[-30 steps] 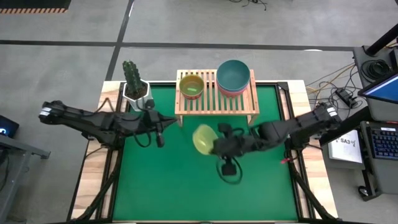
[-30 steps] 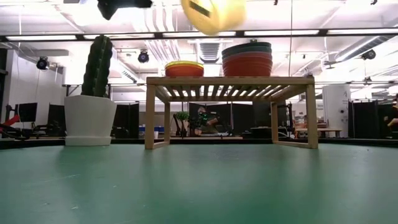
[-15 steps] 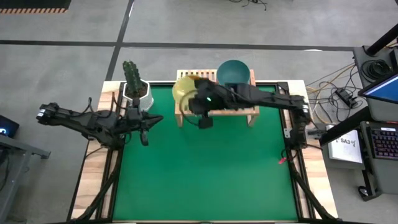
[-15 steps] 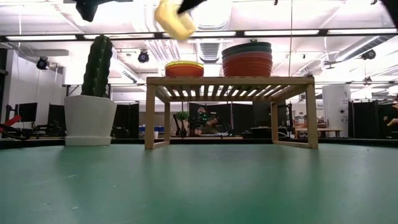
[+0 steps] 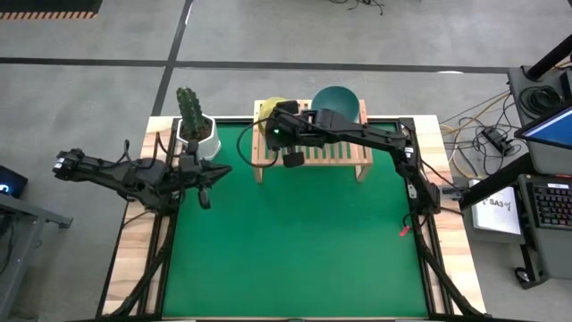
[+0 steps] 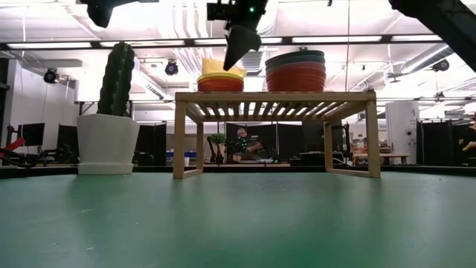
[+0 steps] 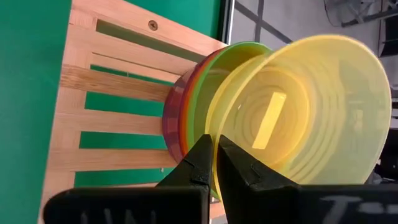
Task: Place and stack bowls onto a shelf
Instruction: Stack the yellow bowl on top of the green bowl on the shelf
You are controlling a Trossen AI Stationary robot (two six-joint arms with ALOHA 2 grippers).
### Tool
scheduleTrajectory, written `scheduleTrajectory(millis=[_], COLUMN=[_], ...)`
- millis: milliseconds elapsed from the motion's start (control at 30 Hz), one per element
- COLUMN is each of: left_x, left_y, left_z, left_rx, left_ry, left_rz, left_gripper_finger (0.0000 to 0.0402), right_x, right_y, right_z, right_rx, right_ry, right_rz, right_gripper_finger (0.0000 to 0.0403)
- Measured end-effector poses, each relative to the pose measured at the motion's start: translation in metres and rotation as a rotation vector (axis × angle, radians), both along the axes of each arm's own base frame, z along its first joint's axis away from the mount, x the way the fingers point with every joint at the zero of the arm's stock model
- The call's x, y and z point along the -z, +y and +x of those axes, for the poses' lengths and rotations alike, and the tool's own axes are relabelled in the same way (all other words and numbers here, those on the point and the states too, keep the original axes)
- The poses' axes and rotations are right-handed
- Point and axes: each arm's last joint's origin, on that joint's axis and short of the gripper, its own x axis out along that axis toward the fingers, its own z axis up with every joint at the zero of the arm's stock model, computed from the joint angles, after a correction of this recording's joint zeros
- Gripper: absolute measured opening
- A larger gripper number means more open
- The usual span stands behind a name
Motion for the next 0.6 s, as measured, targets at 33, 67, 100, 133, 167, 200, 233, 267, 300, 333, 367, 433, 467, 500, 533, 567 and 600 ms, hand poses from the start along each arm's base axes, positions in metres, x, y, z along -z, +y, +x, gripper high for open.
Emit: scheduleTrajectory(millis=[33, 67, 100, 133, 167, 200, 233, 267, 300, 333, 367, 433, 467, 500, 533, 567, 600], left_x=[0.0002, 0.0005, 0.0006, 0.0007, 0.0009, 0.0010, 0.0012, 0.0013, 0.0014, 0.0014, 0.0014, 0.0014, 0.0014, 0.0014, 0.0014, 0.0014, 0.0015], left_y=[0.0000, -0.0001, -0.0002, -0.0003, -0.0004, -0.0004, -0.0005, -0.0005, -0.0006, -0.0006, -0.0006, -0.0006, -0.0006, -0.0006, -0.0006, -0.0006, -0.0006], left_z=[0.0001, 0.0005, 0.0010, 0.0012, 0.0015, 0.0018, 0.0019, 0.0022, 0.0023, 0.0024, 0.0024, 0.0024, 0.0024, 0.0024, 0.0024, 0.0024, 0.0025], left_rx=[0.000, 0.000, 0.000, 0.000, 0.000, 0.000, 0.000, 0.000, 0.000, 0.000, 0.000, 0.000, 0.000, 0.000, 0.000, 0.000, 0.000], left_ry=[0.002, 0.005, 0.006, 0.008, 0.010, 0.012, 0.013, 0.014, 0.015, 0.015, 0.015, 0.015, 0.015, 0.015, 0.015, 0.015, 0.016], left_rz=[0.002, 0.005, 0.008, 0.009, 0.012, 0.013, 0.015, 0.016, 0.016, 0.016, 0.016, 0.016, 0.016, 0.016, 0.016, 0.016, 0.016], left_gripper_finger=[0.0000, 0.0000, 0.0000, 0.0000, 0.0000, 0.0000, 0.0000, 0.0000, 0.0000, 0.0000, 0.0000, 0.0000, 0.0000, 0.0000, 0.0000, 0.0000, 0.0000], right_x=[0.0004, 0.0005, 0.0005, 0.0004, 0.0004, 0.0005, 0.0004, 0.0005, 0.0005, 0.0002, 0.0001, -0.0001, -0.0002, -0.0005, -0.0013, -0.0021, -0.0034], right_y=[-0.0004, -0.0006, -0.0009, -0.0009, -0.0010, -0.0010, -0.0009, -0.0009, -0.0010, -0.0015, -0.0018, -0.0021, -0.0023, -0.0023, -0.0023, -0.0023, -0.0023], right_z=[0.0002, 0.0002, 0.0001, 0.0001, 0.0001, 0.0002, 0.0002, 0.0002, 0.0001, -0.0001, -0.0002, -0.0004, -0.0003, -0.0002, -0.0002, -0.0003, -0.0005], right_rx=[0.001, 0.001, 0.001, 0.001, 0.002, 0.001, -0.001, -0.001, 0.004, 0.009, 0.013, 0.021, 0.022, 0.022, 0.023, 0.028, 0.032], right_ry=[0.001, 0.001, 0.001, 0.001, 0.000, 0.000, -0.001, -0.002, -0.004, -0.008, -0.011, -0.016, -0.017, -0.020, -0.025, -0.031, -0.038], right_rz=[0.000, 0.000, 0.000, 0.000, 0.001, 0.003, 0.006, 0.007, 0.009, 0.012, 0.015, 0.018, 0.018, 0.017, 0.018, 0.020, 0.022], right_gripper_finger=[0.0009, 0.0009, 0.0009, 0.0009, 0.0010, 0.0012, 0.0015, 0.0019, 0.0025, 0.0033, 0.0042, 0.0061, 0.0071, 0.0081, 0.0089, 0.0098, 0.0105])
